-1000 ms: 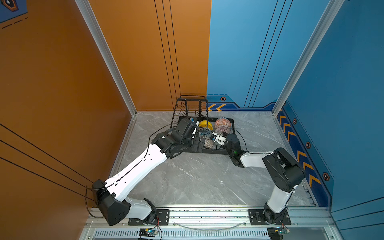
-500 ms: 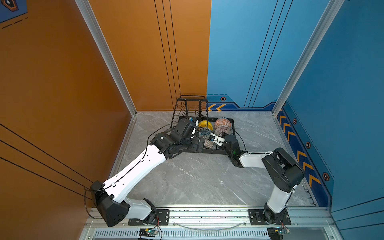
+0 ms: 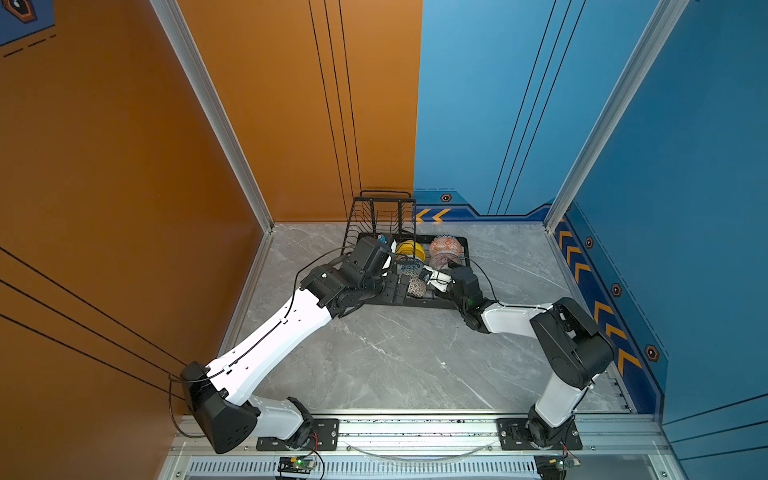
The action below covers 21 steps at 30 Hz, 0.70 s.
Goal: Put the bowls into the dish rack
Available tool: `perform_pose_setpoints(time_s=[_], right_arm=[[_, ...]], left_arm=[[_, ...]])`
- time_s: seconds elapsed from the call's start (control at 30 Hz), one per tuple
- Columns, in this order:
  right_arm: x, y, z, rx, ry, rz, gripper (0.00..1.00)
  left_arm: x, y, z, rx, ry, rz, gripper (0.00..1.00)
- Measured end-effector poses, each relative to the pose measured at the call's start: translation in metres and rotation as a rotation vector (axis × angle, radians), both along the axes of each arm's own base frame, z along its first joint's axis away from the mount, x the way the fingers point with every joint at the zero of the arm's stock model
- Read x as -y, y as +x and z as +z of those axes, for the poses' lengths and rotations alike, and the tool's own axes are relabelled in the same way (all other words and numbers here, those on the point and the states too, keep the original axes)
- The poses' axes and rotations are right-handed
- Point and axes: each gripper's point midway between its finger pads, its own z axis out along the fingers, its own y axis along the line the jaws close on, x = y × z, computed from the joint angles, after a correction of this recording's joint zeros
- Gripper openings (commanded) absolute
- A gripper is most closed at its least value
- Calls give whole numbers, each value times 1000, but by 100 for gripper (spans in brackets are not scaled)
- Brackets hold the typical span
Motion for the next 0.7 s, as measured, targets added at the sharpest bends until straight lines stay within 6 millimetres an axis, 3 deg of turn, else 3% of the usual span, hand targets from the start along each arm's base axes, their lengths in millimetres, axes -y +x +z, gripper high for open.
perform_pose_setpoints(time_s=[0.2,0.37,0.53,0.7], right_arm=[[4,-2,18,1,62,-10,100],[11,-7,42,5,139,-27,100],[23,-18,81,17,232,-50,100],[48,-37,130,51,373,-99,100]], left_arm=[[0,0,0,0,0,0,98],[0,0,0,1,1,-1,98],[-7,0,7,35,23,2,98],[-33,-3,38,156,44,52,98]])
